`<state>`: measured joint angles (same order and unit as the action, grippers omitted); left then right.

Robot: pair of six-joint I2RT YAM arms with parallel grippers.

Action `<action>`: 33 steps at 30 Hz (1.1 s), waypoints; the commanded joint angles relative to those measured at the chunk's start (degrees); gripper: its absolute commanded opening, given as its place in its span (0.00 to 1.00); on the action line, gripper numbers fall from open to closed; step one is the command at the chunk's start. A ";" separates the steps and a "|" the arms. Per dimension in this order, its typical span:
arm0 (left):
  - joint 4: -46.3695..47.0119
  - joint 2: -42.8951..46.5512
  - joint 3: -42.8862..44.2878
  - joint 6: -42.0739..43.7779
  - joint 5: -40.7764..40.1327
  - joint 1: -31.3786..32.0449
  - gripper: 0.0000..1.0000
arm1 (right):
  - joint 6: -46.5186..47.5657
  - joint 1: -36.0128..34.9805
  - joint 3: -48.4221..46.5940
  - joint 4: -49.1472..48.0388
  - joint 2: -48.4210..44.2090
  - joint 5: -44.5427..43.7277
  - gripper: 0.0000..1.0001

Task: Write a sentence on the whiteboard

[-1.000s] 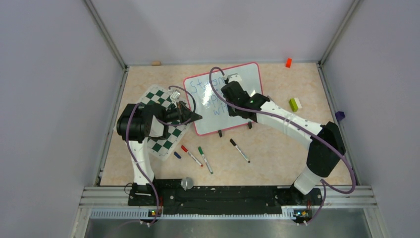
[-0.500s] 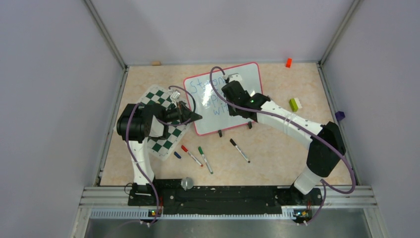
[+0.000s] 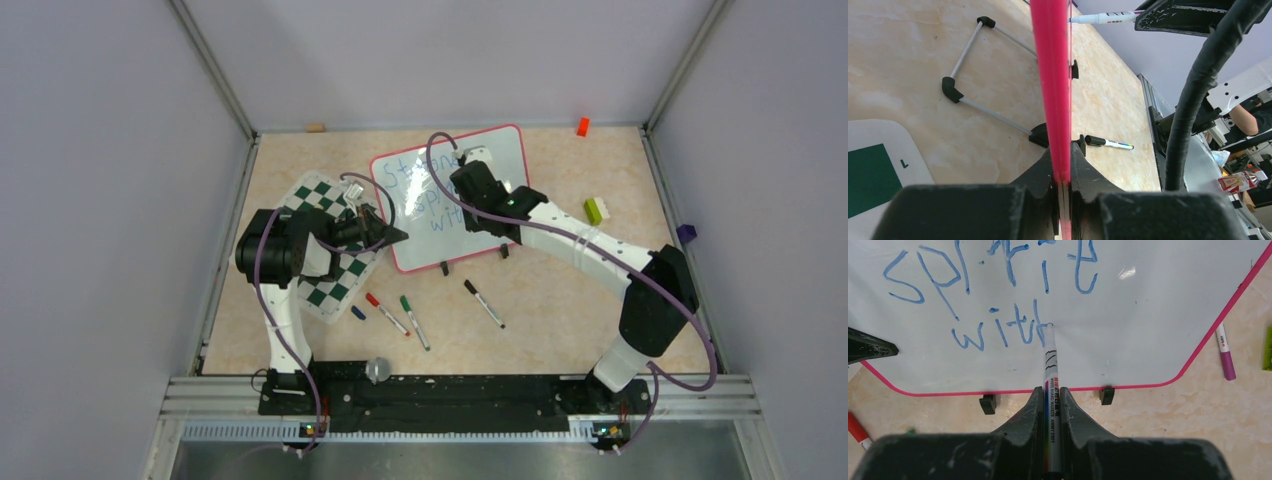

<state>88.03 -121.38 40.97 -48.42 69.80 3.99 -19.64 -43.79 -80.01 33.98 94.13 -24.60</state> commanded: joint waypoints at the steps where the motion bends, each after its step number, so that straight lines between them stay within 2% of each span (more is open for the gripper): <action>1: 4.78 0.58 -0.30 4.30 -4.19 -1.85 0.00 | 0.74 1.61 -2.28 -1.47 -0.26 -3.47 0.00; 21: 4.78 0.58 -0.30 4.30 -4.19 -1.85 0.00 | -1.57 1.60 4.03 -0.14 -2.12 -0.65 0.00; 33: 4.78 0.58 -0.30 4.30 -4.19 -1.85 0.00 | -0.33 1.60 0.76 -0.74 -5.98 -0.39 0.00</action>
<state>88.05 -121.38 40.97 -48.25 69.84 3.99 -20.75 -43.46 -76.79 35.14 92.51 -24.47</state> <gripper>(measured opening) 0.106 0.087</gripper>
